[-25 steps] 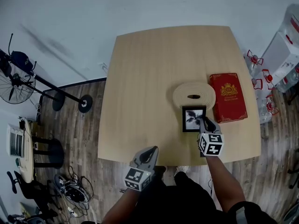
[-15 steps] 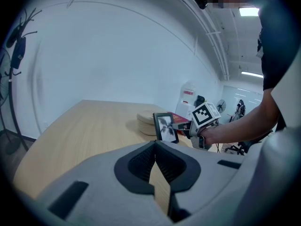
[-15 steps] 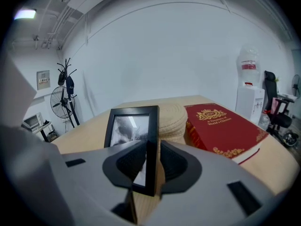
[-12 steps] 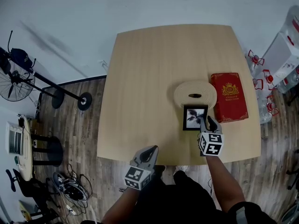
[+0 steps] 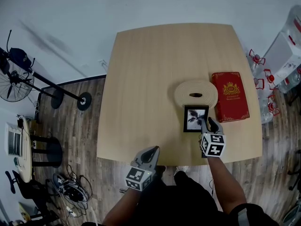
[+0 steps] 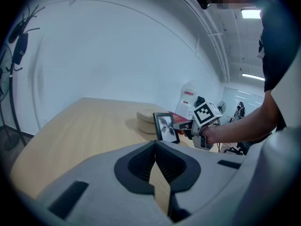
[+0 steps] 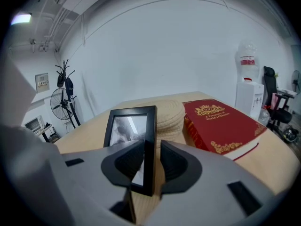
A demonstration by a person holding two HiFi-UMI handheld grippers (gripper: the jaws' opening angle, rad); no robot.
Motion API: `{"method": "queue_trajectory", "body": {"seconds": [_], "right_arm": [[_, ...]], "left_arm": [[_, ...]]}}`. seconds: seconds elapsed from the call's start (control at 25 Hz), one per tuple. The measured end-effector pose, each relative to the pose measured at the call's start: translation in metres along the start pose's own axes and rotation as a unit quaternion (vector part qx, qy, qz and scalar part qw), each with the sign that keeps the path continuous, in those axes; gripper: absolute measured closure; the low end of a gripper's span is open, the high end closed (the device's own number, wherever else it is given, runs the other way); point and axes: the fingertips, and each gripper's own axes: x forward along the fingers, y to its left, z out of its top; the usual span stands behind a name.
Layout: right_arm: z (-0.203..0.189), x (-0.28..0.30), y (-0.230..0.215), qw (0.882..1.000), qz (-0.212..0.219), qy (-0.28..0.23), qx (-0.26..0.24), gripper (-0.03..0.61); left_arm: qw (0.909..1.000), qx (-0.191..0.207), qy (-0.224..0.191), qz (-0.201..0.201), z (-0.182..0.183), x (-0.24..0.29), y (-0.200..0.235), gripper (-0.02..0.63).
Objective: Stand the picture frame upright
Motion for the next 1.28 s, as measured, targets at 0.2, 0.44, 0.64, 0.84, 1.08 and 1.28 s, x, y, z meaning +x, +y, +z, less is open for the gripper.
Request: {"method": "queue_trajectory", "body": {"seconds": [0.2, 0.44, 0.64, 0.84, 1.08, 1.28], "right_arm": [[-0.005, -0.003, 0.002, 1.000, 0.002, 0.007, -0.001, 0.480], [-0.008, -0.005, 0.002, 1.000, 0.002, 0.011, -0.004, 0.480], [-0.010, -0.005, 0.002, 1.000, 0.002, 0.013, -0.006, 0.480], [-0.011, -0.006, 0.002, 1.000, 0.002, 0.016, -0.004, 0.474], [-0.015, -0.009, 0.003, 1.000, 0.001, 0.020, -0.004, 0.468], [-0.002, -0.019, 0.007, 1.000, 0.008, 0.001, 0.001, 0.463]], "left_arm": [[1.0000, 0.000, -0.001, 0.000, 0.000, -0.002, 0.001, 0.614], [1.0000, -0.001, -0.001, -0.002, -0.004, -0.004, 0.000, 0.614], [1.0000, -0.002, -0.006, -0.006, -0.005, -0.003, -0.003, 0.614], [1.0000, -0.001, -0.004, -0.004, -0.006, -0.006, -0.002, 0.614], [1.0000, 0.002, -0.006, -0.003, -0.006, -0.009, -0.002, 0.614], [0.9999, 0.005, -0.009, -0.002, -0.006, -0.011, -0.001, 0.614]]}}
